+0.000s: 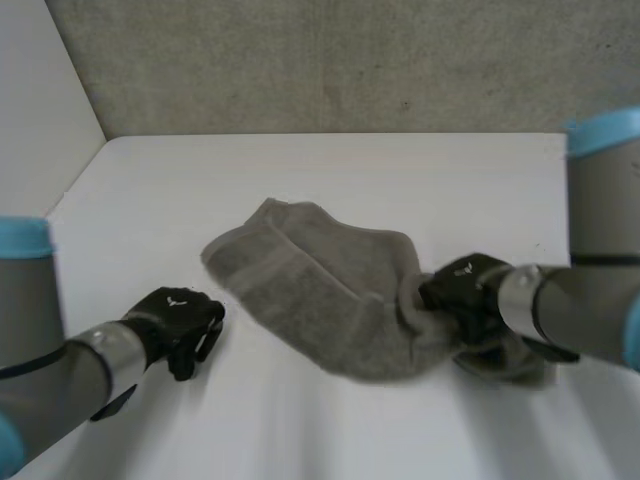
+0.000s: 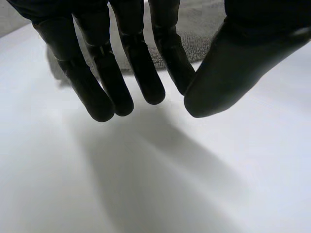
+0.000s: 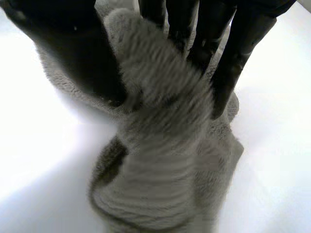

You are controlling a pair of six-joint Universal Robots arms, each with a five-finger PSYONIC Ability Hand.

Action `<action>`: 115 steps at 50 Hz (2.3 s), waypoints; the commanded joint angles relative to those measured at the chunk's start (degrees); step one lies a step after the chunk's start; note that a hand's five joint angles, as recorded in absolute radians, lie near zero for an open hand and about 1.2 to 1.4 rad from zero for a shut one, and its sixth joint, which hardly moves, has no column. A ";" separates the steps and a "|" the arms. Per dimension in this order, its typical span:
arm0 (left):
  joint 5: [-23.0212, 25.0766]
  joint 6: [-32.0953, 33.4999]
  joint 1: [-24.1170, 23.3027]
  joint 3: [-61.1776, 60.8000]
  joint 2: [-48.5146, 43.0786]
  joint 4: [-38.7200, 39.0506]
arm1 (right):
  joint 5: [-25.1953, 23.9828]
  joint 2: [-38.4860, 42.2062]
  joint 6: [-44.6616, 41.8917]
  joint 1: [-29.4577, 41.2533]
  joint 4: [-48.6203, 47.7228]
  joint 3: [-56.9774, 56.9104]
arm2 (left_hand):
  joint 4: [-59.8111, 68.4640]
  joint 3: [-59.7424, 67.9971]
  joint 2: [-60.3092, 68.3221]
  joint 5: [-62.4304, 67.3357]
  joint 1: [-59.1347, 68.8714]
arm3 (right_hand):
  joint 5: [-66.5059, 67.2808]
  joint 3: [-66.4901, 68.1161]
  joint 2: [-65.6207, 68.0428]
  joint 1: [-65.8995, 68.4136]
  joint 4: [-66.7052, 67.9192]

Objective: Fold the towel.

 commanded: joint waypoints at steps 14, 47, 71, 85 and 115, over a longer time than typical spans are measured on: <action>2.73 -7.23 -2.35 10.26 -2.51 19.70 | -3.57 -3.85 3.67 -2.75 -3.16 -7.27 | -35.75 -37.16 -35.86 -36.80 -35.92 | -54.18 -54.33 -53.55 -53.98 -54.46; 7.22 4.99 -10.78 53.06 -38.19 -8.60 | -4.44 3.23 9.66 -2.48 -4.55 -6.61 | -46.86 -48.26 -46.96 -47.90 -47.02 | 15.82 15.67 16.45 16.02 15.54; 6.95 5.08 -17.90 55.26 -40.12 -8.07 | -12.80 -20.26 3.77 -4.68 -15.73 18.02 | -54.77 -56.17 -54.87 -55.82 -54.93 | 15.82 15.67 16.45 16.02 15.54; 6.25 4.99 -17.73 55.08 -40.57 -8.16 | -13.59 -26.93 3.69 -9.24 -16.78 20.22 | -12.27 -13.67 -12.37 -13.32 -12.44 | 15.82 15.67 16.45 16.02 15.54; 0.18 -7.91 -9.29 21.62 -12.03 1.92 | -14.11 -24.04 3.95 -13.39 -19.50 19.52 | 2.41 1.01 2.31 1.36 2.24 | 15.82 15.67 16.45 16.02 15.54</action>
